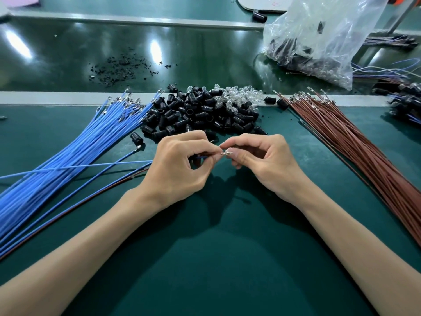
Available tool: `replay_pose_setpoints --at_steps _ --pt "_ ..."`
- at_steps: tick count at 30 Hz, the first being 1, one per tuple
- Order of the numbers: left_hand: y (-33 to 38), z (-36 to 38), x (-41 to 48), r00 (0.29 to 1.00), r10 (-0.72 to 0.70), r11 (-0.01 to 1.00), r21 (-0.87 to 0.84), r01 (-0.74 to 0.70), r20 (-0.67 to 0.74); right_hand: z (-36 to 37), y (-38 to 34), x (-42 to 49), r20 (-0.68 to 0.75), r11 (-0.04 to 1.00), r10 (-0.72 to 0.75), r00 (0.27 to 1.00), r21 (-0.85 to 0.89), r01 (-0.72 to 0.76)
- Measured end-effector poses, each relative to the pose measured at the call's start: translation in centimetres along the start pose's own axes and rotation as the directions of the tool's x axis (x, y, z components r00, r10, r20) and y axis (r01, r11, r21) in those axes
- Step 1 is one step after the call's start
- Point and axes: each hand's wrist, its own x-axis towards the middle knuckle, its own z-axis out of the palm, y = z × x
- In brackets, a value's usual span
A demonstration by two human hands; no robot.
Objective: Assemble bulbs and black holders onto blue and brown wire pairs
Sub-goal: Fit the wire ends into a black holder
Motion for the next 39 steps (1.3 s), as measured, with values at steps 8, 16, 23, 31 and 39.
replay_pose_setpoints --at_steps 8,16,23,31,39 --pt "0.1 0.0 0.2 0.999 -0.048 0.996 -0.072 0.048 0.009 0.4 0.3 0.0 -0.052 0.935 -0.256 0.965 -0.267 0.234" --pt "0.3 0.1 0.4 0.977 -0.212 0.955 -0.209 0.211 0.016 0.5 0.8 0.4 -0.113 0.973 -0.164 0.980 -0.180 0.143" --pt "0.4 0.0 0.4 0.987 -0.157 0.976 -0.157 0.149 -0.040 0.7 0.7 0.1 -0.124 0.990 -0.137 0.983 -0.041 0.133" --pt "1.0 -0.1 0.7 0.972 -0.221 0.943 -0.274 0.192 -0.080 0.7 0.5 0.0 -0.178 0.986 -0.167 0.970 -0.013 0.167" --pt "1.1 0.5 0.6 0.940 -0.335 0.868 -0.409 0.281 -0.067 1.0 0.2 -0.2 -0.235 0.963 -0.260 0.937 -0.132 0.234"
